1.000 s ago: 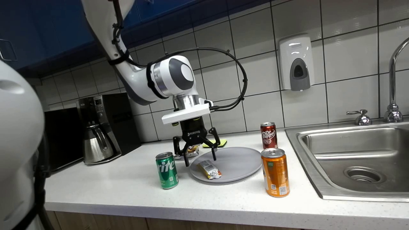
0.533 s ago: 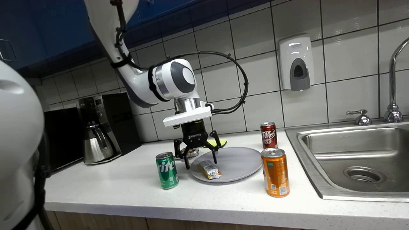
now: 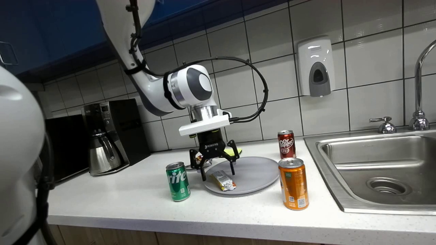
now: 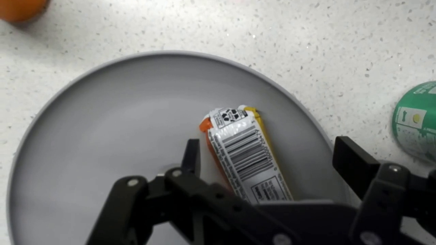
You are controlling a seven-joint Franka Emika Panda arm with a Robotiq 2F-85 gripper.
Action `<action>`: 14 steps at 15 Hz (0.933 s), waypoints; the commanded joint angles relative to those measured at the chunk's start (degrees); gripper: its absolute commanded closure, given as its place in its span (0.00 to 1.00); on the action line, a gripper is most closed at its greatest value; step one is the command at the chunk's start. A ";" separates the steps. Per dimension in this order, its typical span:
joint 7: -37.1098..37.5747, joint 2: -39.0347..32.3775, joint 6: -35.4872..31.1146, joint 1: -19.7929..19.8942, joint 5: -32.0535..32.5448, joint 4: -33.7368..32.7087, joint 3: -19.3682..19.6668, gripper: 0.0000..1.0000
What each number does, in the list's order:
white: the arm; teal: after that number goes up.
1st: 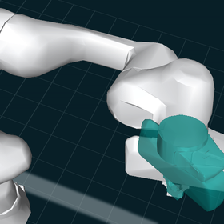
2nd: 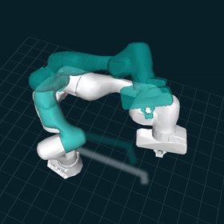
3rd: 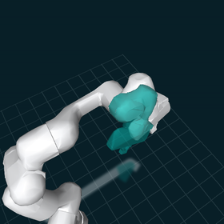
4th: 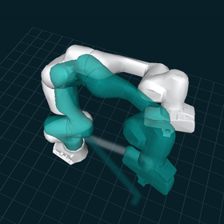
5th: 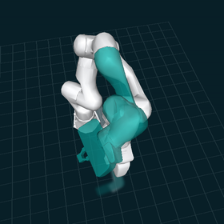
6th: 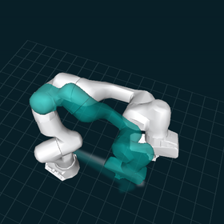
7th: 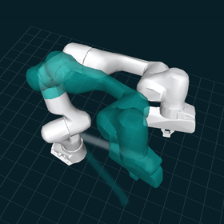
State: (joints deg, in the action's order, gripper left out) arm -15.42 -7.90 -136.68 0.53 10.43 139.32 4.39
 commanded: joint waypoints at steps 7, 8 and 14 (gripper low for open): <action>-3.82 -4.00 0.46 1.81 -0.51 -4.69 -0.96 0.00; -3.90 -4.20 0.45 1.85 -0.49 -4.91 -0.97 0.00; -4.35 -4.82 0.11 2.06 -0.58 -5.76 -1.13 0.60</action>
State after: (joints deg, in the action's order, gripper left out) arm -17.56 -12.28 -136.70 0.92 10.43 134.75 4.39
